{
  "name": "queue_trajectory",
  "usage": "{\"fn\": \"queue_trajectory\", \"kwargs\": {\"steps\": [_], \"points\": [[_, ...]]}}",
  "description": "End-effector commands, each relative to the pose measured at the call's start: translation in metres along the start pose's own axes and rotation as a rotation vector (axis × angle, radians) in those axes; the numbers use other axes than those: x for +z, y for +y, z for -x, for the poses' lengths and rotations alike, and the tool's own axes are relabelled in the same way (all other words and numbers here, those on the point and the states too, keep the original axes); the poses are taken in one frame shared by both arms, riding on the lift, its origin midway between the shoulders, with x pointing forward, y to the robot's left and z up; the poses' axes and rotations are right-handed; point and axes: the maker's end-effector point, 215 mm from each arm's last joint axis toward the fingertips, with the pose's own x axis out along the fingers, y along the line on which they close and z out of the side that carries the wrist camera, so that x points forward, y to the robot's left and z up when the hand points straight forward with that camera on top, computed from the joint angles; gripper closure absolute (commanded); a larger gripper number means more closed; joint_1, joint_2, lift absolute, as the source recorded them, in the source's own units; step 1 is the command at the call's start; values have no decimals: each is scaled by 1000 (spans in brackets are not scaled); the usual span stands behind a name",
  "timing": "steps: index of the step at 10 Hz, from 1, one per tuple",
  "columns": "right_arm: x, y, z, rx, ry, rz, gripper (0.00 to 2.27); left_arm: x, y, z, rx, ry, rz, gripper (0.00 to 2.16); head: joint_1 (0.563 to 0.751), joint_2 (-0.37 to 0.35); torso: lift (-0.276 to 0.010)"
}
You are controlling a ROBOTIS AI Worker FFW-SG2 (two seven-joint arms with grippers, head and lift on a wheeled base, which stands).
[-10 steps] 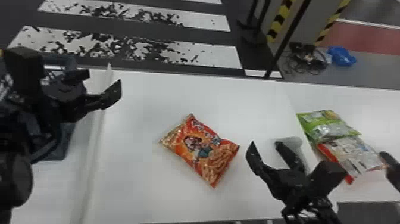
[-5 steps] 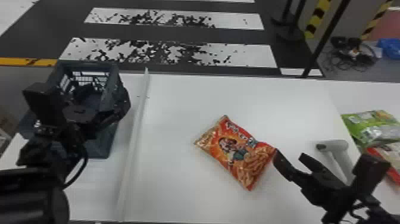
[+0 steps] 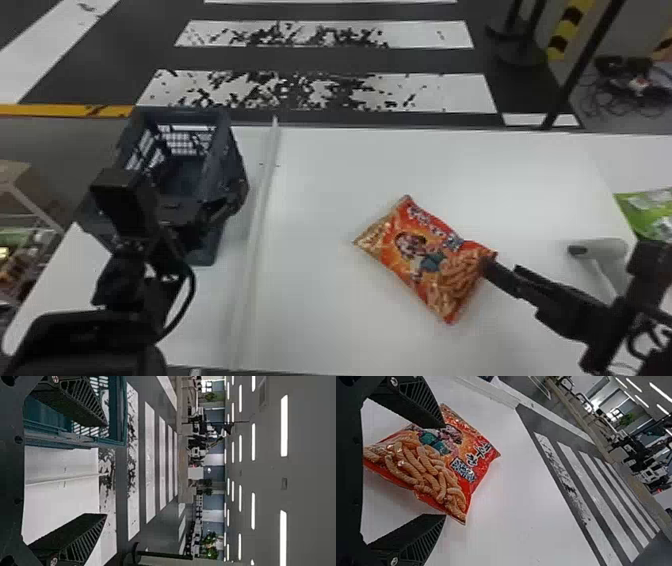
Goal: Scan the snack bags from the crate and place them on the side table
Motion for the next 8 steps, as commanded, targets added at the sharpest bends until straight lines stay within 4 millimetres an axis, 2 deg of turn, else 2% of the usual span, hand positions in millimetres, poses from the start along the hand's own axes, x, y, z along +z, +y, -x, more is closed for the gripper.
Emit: {"fn": "queue_trajectory", "kwargs": {"steps": [1, 4, 8], "points": [[-2, -2, -9, 10, 47, -25, 73, -1, -6, 3, 14, 3, 0, 66, 695, 49, -94], [2, -20, -34, 1, 96, -39, 70, -5, -9, 7, 1, 13, -1, 76, 695, 43, -94], [4, -42, -50, -34, 129, -30, 63, -9, -3, 10, 8, 22, -3, 76, 695, 30, -94]]}}
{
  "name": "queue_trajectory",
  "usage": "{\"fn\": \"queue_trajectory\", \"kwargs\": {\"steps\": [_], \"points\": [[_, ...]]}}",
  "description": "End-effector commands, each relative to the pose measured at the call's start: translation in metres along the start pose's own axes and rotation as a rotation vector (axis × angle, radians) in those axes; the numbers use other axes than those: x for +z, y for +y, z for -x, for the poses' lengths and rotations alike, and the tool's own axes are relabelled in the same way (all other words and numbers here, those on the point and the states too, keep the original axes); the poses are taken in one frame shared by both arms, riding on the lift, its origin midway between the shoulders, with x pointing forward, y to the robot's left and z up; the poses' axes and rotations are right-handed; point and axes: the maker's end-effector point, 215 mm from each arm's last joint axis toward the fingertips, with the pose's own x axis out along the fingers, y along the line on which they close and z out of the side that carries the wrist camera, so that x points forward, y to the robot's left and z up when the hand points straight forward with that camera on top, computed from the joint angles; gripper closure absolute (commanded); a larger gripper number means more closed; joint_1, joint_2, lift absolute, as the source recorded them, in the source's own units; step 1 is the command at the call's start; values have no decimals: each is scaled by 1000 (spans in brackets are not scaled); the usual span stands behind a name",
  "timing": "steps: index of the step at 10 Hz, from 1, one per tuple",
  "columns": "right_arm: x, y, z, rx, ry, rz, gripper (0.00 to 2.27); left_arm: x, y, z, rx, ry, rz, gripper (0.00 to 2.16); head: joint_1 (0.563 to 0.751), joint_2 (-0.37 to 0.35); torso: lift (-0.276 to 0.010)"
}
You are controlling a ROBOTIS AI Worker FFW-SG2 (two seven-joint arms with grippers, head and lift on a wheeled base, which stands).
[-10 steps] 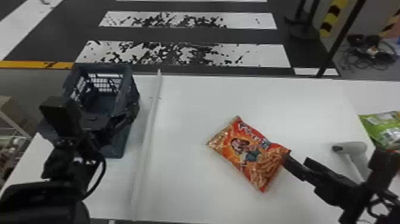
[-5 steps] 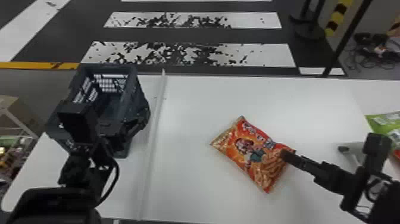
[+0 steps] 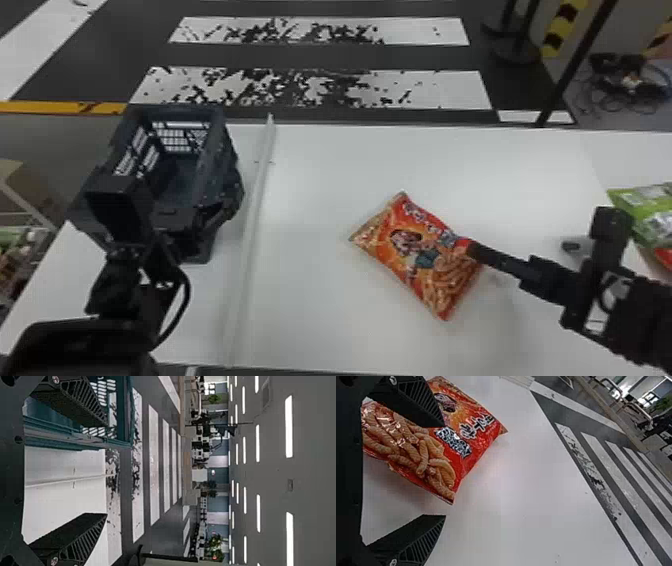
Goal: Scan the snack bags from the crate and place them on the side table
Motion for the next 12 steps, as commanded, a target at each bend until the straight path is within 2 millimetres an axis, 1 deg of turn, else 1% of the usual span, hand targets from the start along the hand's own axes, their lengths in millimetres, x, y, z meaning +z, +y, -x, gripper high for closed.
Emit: {"fn": "queue_trajectory", "kwargs": {"steps": [1, 2, 4, 5, 6, 7, 8, 10, 12], "points": [[0, -4, -7, -3, 13, 0, 63, -2, -1, 0, 0, 3, 6, 76, 695, 29, -94], [-1, -5, -11, -3, 22, -5, 63, -5, -1, 0, -1, 10, 6, 80, 695, 28, -94], [-1, -1, -19, 8, 36, 0, 63, -8, 0, 0, -3, 17, 6, 80, 695, 31, -94], [0, 0, -24, 19, 40, -7, 113, -9, 1, 1, 0, 19, 7, 80, 695, 33, -94], [0, 2, -26, 28, 46, -9, 434, -10, 2, 1, 0, 21, 7, 80, 695, 39, -94], [0, 2, -26, 33, 47, -7, 1220, -12, 3, 2, 3, 27, 7, 80, 695, 46, -94], [1, -2, -23, 26, 47, -15, 2202, -12, 4, 2, 4, 27, 6, 80, 695, 50, -94], [5, 3, -14, 90, 38, -83, 2246, -13, 4, 2, 4, 28, 11, 80, 695, 47, -94], [15, 9, 0, 144, 18, -137, 2246, -13, 4, 2, 4, 27, 12, 80, 695, 45, -94]]}}
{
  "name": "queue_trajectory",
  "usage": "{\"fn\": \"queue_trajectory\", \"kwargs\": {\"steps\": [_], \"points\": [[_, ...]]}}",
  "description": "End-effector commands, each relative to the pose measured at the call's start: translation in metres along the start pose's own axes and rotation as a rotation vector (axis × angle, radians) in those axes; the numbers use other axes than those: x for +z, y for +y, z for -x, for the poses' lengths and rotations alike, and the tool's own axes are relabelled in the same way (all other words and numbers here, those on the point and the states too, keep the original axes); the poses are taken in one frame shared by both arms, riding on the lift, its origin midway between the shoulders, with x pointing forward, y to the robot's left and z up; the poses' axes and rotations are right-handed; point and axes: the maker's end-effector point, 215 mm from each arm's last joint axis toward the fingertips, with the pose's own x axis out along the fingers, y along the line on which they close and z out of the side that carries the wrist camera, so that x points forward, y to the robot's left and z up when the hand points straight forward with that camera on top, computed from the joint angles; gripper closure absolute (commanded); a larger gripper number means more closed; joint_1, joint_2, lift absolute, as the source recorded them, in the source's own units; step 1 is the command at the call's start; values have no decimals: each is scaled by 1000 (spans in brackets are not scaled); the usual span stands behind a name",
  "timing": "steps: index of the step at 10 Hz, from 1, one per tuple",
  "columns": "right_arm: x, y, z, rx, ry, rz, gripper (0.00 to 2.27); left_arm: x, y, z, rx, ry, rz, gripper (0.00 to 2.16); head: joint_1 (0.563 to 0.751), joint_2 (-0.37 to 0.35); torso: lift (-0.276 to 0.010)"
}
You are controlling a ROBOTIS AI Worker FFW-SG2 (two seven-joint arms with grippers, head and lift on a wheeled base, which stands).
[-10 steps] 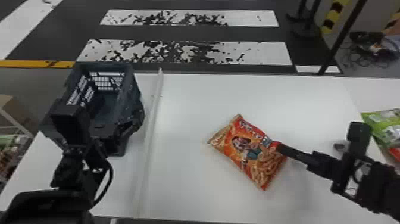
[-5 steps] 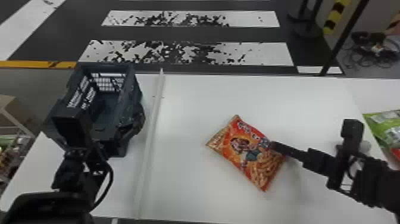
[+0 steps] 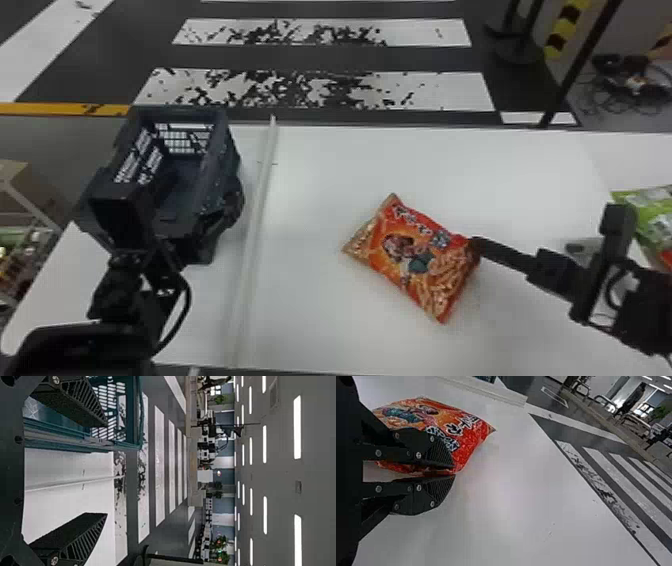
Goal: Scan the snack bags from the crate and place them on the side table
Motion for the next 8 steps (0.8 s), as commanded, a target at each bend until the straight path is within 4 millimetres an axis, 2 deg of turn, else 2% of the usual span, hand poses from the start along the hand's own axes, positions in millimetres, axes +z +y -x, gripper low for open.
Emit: {"fn": "queue_trajectory", "kwargs": {"steps": [1, 3, 5, 7, 8], "points": [[18, 7, 16, 33, -45, -28, 2246, 0, 0, 1, 2, -1, 6, 83, 695, 42, -94], [60, 13, 45, 19, -144, 14, 2246, 0, 1, 2, 4, 0, 10, 83, 695, 24, -94], [103, 20, 79, -113, -284, 227, 2246, 0, 1, 2, 4, 0, 10, 83, 695, -18, -94], [132, 50, 106, -237, -423, 516, 2246, -2, 1, 1, 3, 6, 10, 83, 695, -51, -94], [135, 75, 109, -299, -468, 704, 2246, -1, 1, 0, 4, 5, 8, 83, 695, -60, -94]]}}
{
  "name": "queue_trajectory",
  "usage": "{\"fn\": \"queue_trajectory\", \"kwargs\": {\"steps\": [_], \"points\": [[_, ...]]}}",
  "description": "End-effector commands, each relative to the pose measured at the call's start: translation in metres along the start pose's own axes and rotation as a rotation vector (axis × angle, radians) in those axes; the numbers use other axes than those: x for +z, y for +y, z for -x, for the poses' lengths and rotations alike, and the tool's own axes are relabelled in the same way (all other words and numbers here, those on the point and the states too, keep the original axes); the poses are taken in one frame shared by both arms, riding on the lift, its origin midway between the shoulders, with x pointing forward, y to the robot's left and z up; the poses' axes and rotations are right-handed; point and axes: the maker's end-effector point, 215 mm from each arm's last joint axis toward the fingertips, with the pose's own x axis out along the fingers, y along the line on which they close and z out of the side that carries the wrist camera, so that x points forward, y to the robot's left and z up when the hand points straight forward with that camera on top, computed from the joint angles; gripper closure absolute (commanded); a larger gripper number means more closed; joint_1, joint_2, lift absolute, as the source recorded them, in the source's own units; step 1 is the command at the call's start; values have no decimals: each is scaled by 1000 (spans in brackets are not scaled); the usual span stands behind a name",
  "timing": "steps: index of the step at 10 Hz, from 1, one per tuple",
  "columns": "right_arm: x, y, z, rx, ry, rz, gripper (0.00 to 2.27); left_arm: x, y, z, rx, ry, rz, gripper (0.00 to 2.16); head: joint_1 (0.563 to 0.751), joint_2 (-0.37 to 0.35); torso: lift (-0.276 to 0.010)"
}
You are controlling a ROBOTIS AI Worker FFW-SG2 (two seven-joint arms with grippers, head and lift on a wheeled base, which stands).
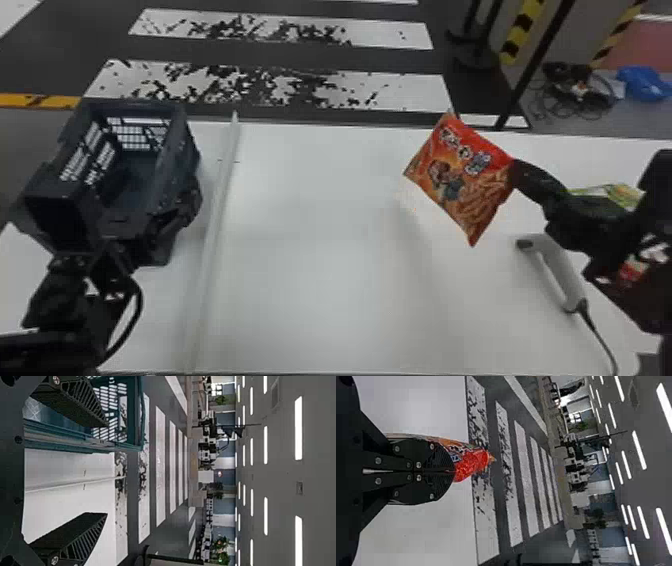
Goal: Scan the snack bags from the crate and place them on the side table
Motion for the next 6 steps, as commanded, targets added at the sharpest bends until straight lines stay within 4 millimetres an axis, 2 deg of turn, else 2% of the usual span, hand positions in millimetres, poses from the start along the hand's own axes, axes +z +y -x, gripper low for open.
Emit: {"fn": "queue_trajectory", "kwargs": {"steps": [1, 2, 4, 6], "points": [[18, 38, 3, -19, -76, 289, 2246, -1, -1, 0, 1, 4, 5, 83, 695, -56, -94], [9, 54, -3, -52, -63, 454, 2246, -1, 0, 0, 2, 3, 7, 83, 695, -48, -94], [-28, 78, -14, -112, 1, 795, 2246, -3, 2, 1, 6, 4, 14, 83, 695, -1, -94], [-70, 92, -14, -134, 79, 1058, 2246, -4, 5, 2, 8, 6, 19, 83, 695, 48, -94]]}}
